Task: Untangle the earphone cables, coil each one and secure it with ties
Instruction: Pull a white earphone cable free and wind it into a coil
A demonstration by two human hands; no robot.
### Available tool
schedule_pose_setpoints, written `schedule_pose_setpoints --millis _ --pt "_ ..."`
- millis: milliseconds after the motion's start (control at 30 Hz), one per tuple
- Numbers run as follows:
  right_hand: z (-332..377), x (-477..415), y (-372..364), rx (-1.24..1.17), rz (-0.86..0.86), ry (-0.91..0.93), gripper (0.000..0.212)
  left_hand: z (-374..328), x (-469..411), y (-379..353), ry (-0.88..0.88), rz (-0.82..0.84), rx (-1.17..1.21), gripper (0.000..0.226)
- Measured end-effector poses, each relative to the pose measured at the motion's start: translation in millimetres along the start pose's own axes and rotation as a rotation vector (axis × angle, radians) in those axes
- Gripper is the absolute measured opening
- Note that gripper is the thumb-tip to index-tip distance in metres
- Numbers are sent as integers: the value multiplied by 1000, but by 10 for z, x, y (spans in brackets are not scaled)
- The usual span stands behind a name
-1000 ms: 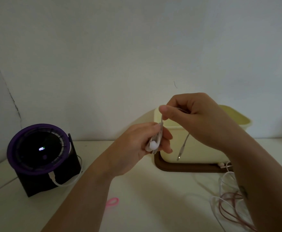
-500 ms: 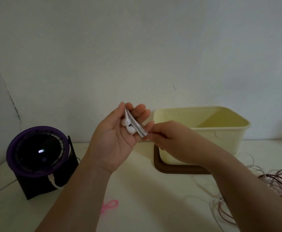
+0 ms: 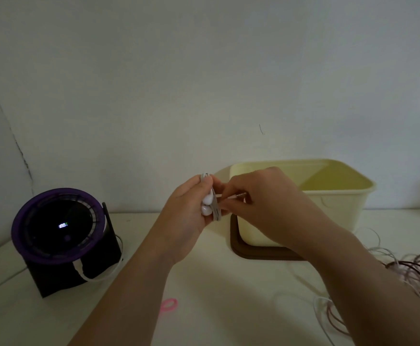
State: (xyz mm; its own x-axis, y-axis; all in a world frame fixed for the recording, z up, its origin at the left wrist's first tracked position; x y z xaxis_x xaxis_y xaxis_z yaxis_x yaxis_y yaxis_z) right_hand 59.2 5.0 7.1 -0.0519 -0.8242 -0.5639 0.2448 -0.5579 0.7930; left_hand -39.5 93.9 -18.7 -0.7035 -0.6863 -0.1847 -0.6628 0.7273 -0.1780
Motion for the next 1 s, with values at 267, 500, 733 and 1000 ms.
schedule_pose_setpoints --millis 267,500,733,1000 --pt "-43 -12 -40 -71 -142 18 14 27 33 -47 25 31 -129 45" --pt "-105 1 -42 -461 -125 -121 32 15 17 3 -21 107 -174 32" --pt "-157 6 9 -675 25 -104 25 -10 57 -20 95 326 -147 29" --pt "-213 23 70 -828 109 -84 21 -28 63 -3 199 363 41 40"
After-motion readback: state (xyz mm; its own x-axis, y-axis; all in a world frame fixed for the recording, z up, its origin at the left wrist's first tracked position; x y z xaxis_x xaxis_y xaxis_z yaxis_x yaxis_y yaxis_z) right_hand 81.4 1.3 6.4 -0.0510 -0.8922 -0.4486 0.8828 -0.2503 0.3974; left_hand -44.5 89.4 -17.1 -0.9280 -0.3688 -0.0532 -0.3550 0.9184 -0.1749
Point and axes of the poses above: each hand's wrist, its own x-axis away from the middle knuckle, its own y-axis out of the back of the hand, z = x × y, the point moved 2 cm from there along -x, towards the middle knuckle, and after that the axes turned 7 degrees about y, right-handed, at the moved point
